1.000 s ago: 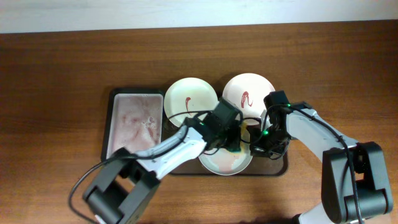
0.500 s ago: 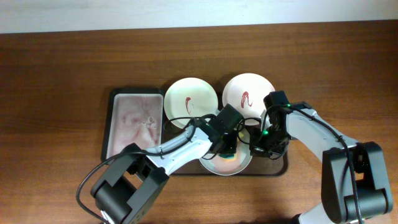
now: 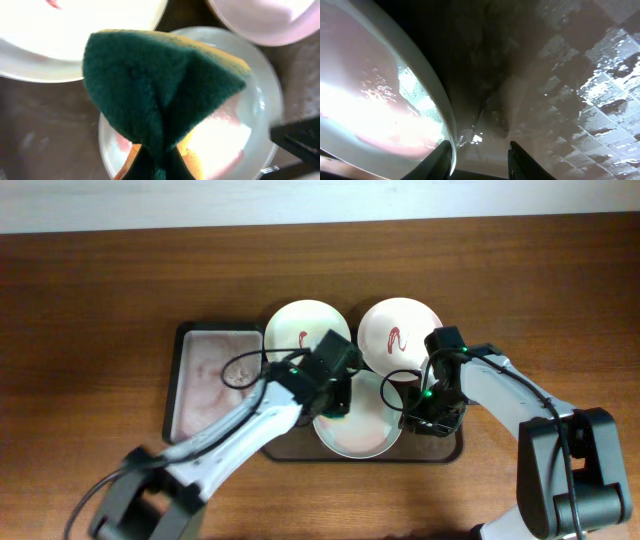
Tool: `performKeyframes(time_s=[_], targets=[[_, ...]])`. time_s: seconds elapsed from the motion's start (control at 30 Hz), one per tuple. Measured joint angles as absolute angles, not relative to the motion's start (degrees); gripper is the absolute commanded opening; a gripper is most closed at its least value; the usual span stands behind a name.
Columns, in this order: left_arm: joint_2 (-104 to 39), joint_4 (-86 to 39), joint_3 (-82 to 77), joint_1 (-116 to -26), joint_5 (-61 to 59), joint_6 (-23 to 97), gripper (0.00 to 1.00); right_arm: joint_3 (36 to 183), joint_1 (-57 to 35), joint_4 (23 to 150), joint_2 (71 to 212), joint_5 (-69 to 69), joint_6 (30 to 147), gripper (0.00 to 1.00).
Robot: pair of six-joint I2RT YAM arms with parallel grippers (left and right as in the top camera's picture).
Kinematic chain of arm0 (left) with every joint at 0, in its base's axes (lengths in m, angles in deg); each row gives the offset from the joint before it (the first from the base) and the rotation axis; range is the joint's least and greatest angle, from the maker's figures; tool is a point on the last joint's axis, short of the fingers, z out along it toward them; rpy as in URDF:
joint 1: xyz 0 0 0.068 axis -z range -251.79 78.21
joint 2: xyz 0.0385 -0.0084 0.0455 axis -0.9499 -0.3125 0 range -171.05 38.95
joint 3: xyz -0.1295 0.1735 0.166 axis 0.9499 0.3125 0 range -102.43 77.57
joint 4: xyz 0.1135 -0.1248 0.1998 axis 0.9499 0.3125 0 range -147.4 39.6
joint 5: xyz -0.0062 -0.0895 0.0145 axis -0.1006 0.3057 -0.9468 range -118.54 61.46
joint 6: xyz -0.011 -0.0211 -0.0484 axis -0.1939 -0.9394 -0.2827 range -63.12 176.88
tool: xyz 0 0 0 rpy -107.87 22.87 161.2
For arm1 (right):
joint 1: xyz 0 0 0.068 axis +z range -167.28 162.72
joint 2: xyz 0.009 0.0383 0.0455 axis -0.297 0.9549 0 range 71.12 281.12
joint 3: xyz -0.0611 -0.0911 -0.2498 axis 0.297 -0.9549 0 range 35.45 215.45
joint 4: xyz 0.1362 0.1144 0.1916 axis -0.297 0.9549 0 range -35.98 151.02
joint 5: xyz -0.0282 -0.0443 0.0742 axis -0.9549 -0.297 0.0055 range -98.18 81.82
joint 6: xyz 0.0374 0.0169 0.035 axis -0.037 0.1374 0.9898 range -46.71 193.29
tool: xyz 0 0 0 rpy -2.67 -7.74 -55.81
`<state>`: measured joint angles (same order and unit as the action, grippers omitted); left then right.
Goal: Clean dirty plates on tray and stack at the side
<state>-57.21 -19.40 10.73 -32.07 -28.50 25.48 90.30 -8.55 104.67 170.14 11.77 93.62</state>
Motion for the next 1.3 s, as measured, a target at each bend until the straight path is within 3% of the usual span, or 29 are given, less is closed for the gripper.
performKeyframes(time_s=[0.07,0.1,0.2,0.37,0.63,0.9,1.1,1.3], targets=[[-55.15,-17.34,10.73,-33.23,-28.68,25.83,0.0,90.3,-8.55,104.5,170.29,11.57,93.67,0.35],[-54.3,-15.97,10.73,-34.28,-28.9,26.03,0.0,90.3,-8.55,104.26,170.67,11.59,93.6,0.28],[-54.06,-13.15,10.73,-36.92,-29.47,26.07,0.0,90.3,-8.55,103.86,171.85,11.48,93.62,0.22],[-54.06,-9.45,10.73,-43.54,-34.36,27.71,0.0,90.3,-8.55,102.58,172.37,12.03,93.45,0.04],[-54.04,-10.81,10.73,-57.51,-35.59,39.19,0.0,90.33,-8.55,102.27,172.44,12.47,92.79,0.04],[-54.8,-13.54,10.73,-69.62,-24.96,49.79,0.0,90.33,-8.55,103.03,167.26,10.61,91.44,0.04],[-61.01,-15.05,10.73,-71.19,-20.96,54.7,0.01,91.86,-6.75,103.01,155.39,0.6,90.78,0.04],[-66.48,-18.09,10.75,-71.17,-21.07,56.04,0.08,92.21,0.31,101.77,148.7,-17.54,90.57,0.04]])
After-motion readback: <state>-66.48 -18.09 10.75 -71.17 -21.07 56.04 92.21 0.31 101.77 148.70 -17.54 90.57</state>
